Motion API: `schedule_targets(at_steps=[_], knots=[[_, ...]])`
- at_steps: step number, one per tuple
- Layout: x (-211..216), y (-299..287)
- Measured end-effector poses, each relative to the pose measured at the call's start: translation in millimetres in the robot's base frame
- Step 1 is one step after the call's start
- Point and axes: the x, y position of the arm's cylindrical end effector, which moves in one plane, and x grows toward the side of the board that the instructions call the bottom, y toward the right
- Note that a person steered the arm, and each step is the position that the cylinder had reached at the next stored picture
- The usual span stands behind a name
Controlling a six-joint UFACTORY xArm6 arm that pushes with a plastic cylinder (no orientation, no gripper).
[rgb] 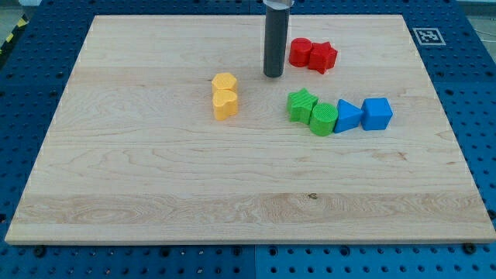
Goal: Move the arm to the bottom right of the red star
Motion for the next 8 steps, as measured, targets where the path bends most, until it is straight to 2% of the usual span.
schedule_targets(at_steps=[5,8], knots=[[7,9],[9,50]])
